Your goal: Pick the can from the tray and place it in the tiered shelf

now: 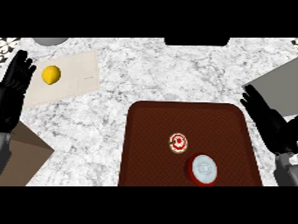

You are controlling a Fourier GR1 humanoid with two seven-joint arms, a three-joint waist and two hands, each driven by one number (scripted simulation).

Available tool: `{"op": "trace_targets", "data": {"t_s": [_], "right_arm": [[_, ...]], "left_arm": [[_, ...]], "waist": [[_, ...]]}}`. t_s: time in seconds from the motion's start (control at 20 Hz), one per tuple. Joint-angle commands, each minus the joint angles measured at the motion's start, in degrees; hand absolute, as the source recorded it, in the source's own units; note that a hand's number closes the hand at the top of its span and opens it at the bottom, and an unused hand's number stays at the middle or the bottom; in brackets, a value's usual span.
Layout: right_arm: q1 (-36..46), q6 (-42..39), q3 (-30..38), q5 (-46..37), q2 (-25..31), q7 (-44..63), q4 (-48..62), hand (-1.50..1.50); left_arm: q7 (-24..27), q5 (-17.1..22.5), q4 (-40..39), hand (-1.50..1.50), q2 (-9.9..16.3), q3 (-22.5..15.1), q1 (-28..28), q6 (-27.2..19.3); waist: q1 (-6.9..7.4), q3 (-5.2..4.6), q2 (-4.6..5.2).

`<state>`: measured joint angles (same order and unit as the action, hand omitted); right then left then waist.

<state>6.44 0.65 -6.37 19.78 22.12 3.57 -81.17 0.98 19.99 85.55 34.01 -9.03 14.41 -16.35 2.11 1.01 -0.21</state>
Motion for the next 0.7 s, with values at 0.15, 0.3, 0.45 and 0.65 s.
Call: {"op": "trace_targets", "data": {"t_s": [0.15,0.3,0.45,0.65], "right_arm": [[-0.8,3.8,0.0,-2.5,-0.4,1.8,-9.6,-1.50],[1.2,8.2,7.5,16.6,-17.3,1.2,-8.8,-1.50],[-2.3,13.9,4.3,-15.1,8.2,1.1,-3.4,1.50],[-7.8,29.0,6.0,-17.5,-4.3,-7.4,-5.5,-1.50]], "left_arm": [[-1.6,-5.6,2.1,0.00,-4.4,-5.9,-2.2,-2.0],[-2.8,-3.2,2.7,0.00,-2.3,-5.6,-3.8,0.2],[-3.8,-4.0,4.3,0.00,-0.8,-6.8,-4.1,0.6],[-3.8,-3.0,4.3,0.00,-4.2,-8.8,-6.4,-1.1]], "waist": [[-3.29,-1.05,-0.05],[-6.15,1.33,0.11],[-6.42,-2.35,0.94],[-5.92,-1.17,0.43]]}}
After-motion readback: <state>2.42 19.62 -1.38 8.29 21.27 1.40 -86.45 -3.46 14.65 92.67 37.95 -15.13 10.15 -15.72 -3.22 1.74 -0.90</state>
